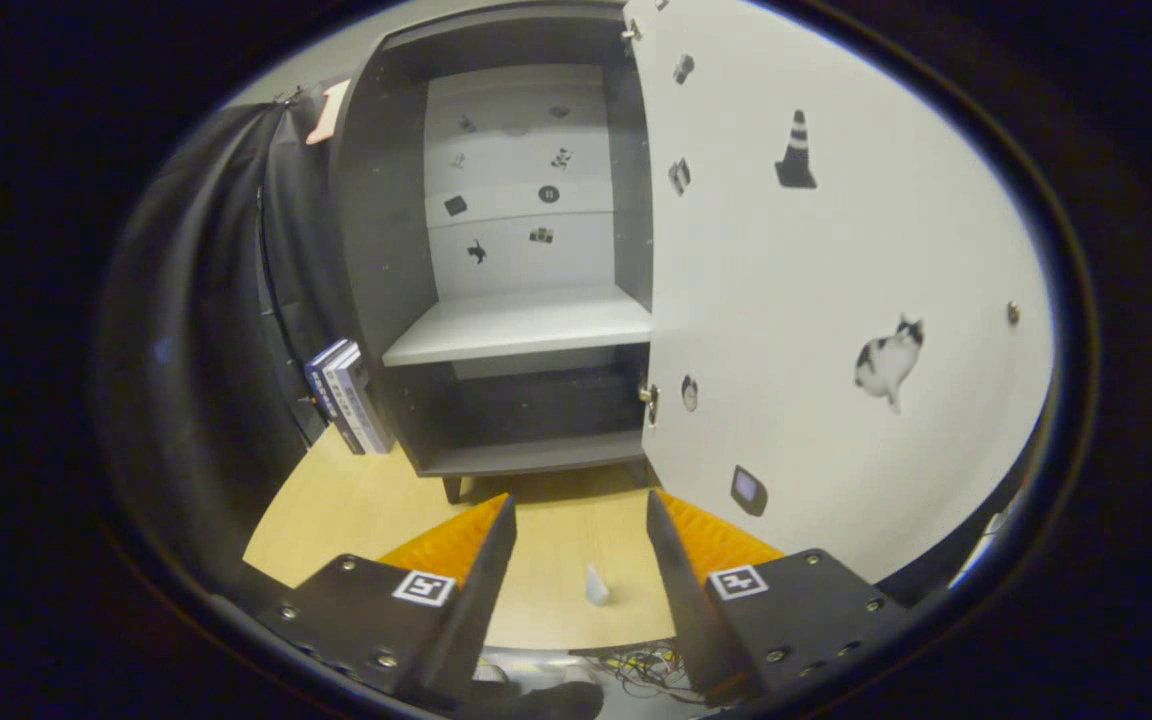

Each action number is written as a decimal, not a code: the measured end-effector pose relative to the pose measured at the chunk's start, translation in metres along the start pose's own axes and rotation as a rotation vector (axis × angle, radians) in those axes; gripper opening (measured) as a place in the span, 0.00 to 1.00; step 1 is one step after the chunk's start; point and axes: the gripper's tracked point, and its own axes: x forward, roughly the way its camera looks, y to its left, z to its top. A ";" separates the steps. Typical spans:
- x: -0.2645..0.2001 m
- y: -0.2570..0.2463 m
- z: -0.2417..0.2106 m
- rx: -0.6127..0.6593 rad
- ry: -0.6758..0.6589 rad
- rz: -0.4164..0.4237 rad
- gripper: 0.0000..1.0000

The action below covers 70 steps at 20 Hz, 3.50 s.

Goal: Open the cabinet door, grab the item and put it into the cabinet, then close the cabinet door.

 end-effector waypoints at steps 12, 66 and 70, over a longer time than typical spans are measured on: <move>0.087 -0.010 -0.133 -0.018 0.318 0.034 0.98; 0.075 0.070 0.172 -0.046 0.137 0.242 0.09; 0.082 0.070 0.208 -0.013 0.121 0.245 0.09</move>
